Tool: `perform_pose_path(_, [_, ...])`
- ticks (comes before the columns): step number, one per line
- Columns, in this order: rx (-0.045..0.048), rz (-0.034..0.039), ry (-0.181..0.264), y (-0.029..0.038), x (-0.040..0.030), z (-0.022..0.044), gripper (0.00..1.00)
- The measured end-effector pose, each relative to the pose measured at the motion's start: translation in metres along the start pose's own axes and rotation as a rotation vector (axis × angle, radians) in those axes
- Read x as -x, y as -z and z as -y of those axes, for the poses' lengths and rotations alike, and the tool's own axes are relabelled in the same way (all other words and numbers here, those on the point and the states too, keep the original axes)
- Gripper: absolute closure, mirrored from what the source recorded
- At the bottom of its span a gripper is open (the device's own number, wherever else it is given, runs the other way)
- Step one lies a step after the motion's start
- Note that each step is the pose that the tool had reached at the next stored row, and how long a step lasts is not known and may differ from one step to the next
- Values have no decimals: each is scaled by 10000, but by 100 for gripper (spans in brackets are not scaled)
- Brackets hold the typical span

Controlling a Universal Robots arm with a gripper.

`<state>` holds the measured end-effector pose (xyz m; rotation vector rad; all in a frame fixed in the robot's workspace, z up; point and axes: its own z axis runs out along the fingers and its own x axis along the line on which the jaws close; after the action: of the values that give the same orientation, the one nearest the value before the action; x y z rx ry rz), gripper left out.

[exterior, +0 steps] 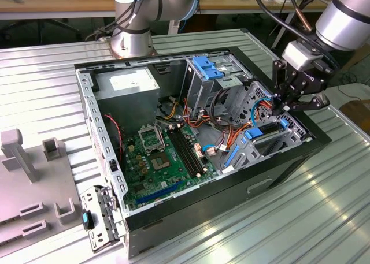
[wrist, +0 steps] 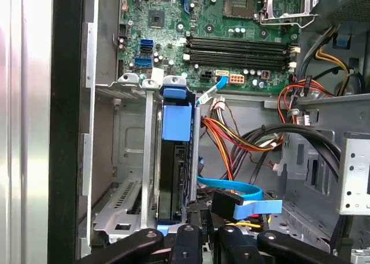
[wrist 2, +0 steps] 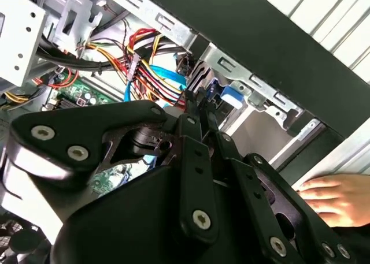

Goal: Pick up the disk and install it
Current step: 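Insert the first disk wire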

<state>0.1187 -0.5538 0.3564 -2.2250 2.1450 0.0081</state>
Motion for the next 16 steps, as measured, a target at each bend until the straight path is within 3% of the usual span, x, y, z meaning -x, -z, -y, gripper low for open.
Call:
perform_pose_path(4, [-18,-23,-495,-23,-20,-5,82])
perform_pose_path(7, [-20,-23,-525,-26,-24,-68,82])
perform_pose_path(12, [-28,-24,-578,-34,-114,-78,82])
perform_pose_path(16, [-33,-32,-707,-85,-116,-105,82])
